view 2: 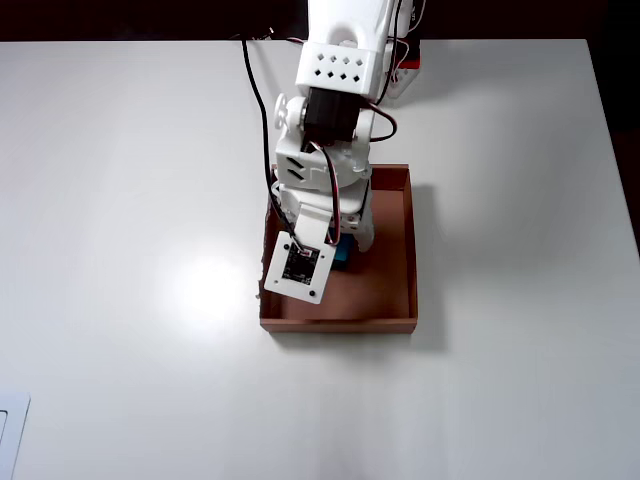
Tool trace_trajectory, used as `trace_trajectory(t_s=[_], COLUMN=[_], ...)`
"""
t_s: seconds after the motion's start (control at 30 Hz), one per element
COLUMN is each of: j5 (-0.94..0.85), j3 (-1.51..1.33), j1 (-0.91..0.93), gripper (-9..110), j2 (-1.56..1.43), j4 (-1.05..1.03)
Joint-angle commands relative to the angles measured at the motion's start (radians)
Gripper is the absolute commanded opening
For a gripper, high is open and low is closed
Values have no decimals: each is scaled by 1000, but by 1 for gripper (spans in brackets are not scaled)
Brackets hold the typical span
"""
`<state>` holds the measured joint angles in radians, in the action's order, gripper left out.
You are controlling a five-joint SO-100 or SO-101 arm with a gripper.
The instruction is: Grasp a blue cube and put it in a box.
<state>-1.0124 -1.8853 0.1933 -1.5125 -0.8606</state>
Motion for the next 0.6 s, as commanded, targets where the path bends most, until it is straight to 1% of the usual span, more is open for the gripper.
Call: trace_trajectory(t_s=[0.0, 0.37, 0.57], j5=[-8, -5, -11], j3=[49, 72, 77], j1=[-2, -2, 6], gripper=[30, 39, 40], j2=[-12, -64, -143], j4=[-6, -44, -97])
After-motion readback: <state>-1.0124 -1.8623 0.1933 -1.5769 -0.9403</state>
